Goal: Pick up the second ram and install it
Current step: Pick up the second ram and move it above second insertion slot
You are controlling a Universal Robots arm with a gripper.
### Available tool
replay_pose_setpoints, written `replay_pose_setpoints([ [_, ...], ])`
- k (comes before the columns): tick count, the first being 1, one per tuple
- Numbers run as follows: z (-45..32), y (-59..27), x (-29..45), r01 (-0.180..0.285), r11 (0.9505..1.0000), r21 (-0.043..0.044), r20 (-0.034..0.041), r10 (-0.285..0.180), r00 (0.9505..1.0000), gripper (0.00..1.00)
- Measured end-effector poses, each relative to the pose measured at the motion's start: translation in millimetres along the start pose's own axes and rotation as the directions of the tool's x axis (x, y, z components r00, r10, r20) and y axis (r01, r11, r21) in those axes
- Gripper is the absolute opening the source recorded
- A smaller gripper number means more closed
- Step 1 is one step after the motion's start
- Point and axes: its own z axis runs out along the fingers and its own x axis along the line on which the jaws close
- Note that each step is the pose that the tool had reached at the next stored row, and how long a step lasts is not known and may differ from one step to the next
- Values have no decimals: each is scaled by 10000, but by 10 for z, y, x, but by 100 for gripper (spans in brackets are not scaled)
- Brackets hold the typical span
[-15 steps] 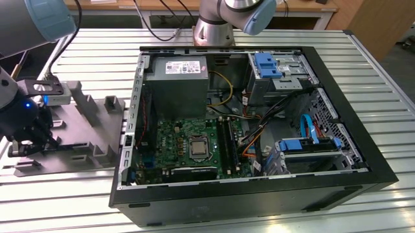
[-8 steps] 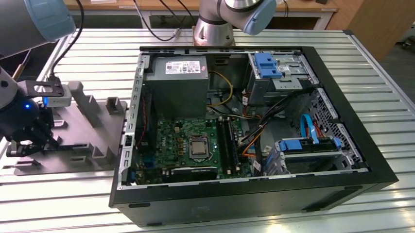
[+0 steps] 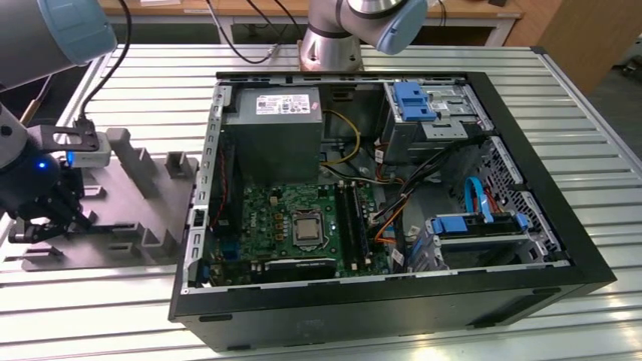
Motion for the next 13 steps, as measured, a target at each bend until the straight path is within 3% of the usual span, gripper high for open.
replay_pose_setpoints([
  [9, 0, 0, 0, -182, 9998, 8, 2, 182, 9998, 11],
  [13, 0, 1, 0, 300, 9995, -14, -4, -300, 9995, 11],
])
